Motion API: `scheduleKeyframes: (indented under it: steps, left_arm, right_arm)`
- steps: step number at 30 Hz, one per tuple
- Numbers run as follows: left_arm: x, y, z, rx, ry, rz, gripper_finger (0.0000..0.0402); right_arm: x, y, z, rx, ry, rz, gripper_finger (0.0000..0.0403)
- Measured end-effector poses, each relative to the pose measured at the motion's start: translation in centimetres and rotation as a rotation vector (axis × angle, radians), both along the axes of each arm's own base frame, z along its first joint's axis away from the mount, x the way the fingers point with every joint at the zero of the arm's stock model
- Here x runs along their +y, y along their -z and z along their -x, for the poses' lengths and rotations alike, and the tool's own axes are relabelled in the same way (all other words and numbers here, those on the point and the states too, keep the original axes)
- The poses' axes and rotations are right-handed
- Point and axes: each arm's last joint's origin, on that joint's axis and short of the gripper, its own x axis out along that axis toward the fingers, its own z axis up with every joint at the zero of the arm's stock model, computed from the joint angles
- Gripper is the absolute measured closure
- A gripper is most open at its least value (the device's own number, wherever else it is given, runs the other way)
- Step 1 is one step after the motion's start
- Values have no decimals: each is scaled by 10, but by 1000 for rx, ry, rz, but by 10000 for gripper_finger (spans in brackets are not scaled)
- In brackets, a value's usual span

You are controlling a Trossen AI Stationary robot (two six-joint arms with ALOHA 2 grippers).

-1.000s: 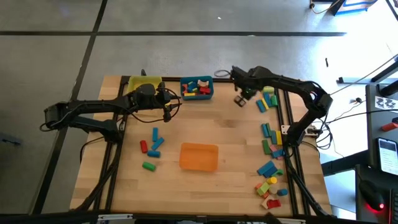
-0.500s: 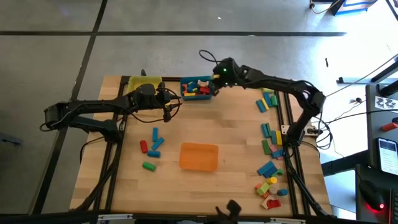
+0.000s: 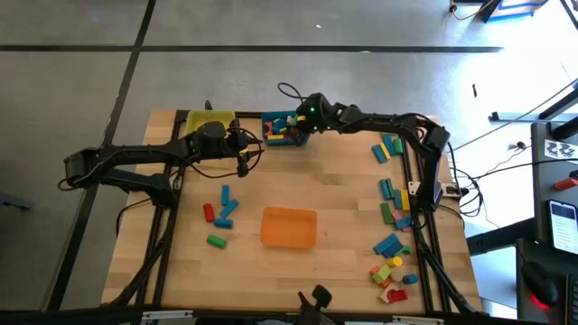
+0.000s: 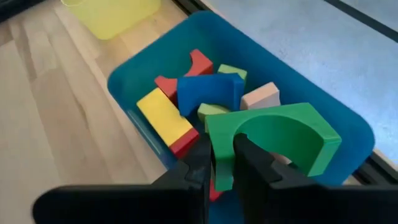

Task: Sort blocks by size
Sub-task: Put the green arch block into the blue bin, then put the light green arch block into the blue bin

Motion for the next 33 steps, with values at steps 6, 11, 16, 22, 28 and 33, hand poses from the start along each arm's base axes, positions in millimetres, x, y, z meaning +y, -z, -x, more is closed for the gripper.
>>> scheduleKeyframes:
  steps: [6,11,16,22,28,33]
  left_arm:
    - [0,0,0,0,0,0,274]
    - [0,0,0,0,0,0,274]
    - [0,0,0,-1,-1,2,274]
    - [0,0,0,-1,-1,2,274]
    - [0,0,0,-1,-1,2,274]
    - [0,0,0,-1,-1,3,274]
  right_arm:
    - [0,10,-2,17,-6,-30,349]
    - [0,10,-2,7,-20,-48,334]
    - [0,10,-2,2,-36,-58,269]
    - [1,-13,0,29,-75,-34,211]
    - [12,-57,13,110,-100,-51,199]
    - [28,-88,39,215,-79,-51,203]
